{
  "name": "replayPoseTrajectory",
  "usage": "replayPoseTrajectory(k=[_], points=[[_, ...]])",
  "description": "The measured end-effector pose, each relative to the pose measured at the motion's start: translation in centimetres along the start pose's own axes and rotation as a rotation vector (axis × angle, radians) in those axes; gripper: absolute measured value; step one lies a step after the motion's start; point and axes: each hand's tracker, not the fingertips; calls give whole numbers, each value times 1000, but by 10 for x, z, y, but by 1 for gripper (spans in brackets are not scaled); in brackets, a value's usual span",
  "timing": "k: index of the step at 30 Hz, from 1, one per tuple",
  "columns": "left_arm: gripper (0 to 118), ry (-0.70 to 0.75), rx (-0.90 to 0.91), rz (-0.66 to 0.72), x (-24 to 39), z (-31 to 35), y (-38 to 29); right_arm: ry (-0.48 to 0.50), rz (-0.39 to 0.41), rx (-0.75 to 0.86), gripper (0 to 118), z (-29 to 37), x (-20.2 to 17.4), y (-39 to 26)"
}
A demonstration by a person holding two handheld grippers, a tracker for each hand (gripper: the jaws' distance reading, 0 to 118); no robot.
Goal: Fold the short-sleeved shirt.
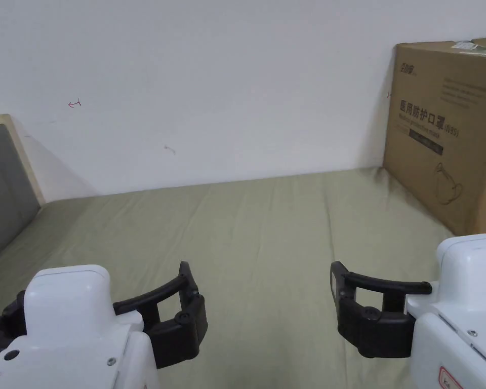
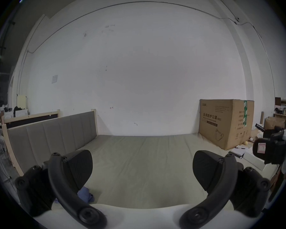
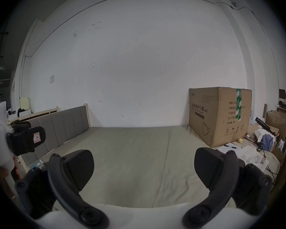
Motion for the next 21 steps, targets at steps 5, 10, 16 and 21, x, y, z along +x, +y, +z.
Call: replayPoseTrajectory(k=[5,10,16,21], points=[[118,-103,-51,-9,-2,3,10,-4,6,9,118,-3,1,3],[118,-118,-104,61,-5,8,22,-8,-8,-13,118,-8,1,3],[118,-50,-63,-39,8,18,23,-9,0,-24,118,-14,7,-2],[118,-104,-145,30,10,18,24,-3,2,-36,118,-18,6,-5]])
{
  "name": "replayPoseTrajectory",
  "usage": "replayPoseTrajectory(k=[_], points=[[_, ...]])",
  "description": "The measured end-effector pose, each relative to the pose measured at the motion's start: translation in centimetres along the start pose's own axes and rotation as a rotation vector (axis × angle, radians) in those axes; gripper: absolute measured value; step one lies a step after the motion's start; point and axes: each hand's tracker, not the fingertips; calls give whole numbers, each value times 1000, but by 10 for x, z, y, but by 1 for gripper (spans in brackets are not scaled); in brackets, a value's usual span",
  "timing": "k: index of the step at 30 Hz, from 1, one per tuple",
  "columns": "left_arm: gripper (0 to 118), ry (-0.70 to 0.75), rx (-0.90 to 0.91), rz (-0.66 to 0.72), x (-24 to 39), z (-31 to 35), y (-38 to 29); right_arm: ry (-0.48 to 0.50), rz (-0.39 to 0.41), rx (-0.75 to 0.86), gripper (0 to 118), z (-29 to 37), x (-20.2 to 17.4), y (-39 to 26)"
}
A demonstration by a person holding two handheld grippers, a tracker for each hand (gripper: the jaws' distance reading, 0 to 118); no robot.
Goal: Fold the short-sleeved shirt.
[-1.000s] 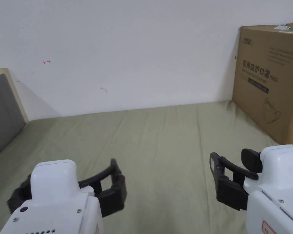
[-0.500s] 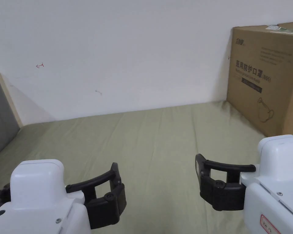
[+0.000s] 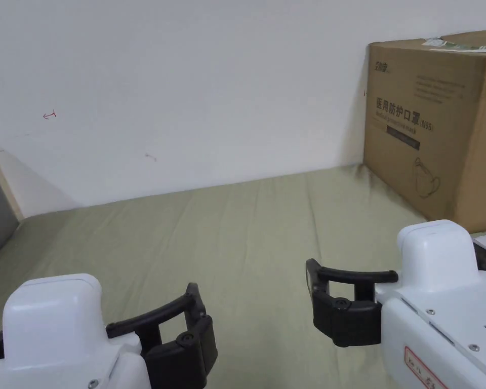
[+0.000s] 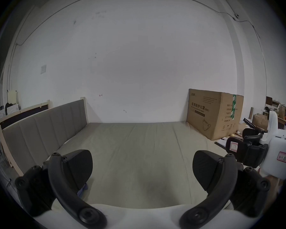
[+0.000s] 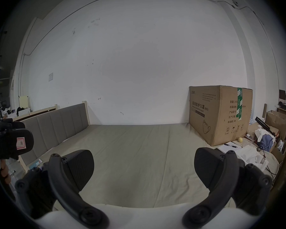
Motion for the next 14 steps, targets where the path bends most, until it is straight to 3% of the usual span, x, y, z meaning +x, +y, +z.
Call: replayPoseTrajectory(k=[5,14], points=[[118,92,32,-53,2,-3,-5,1,-5,-13,118,-3,2,-2],[118,103,12,-8,-5,-11,-5,-5,-16,-15,118,-3,2,-3]])
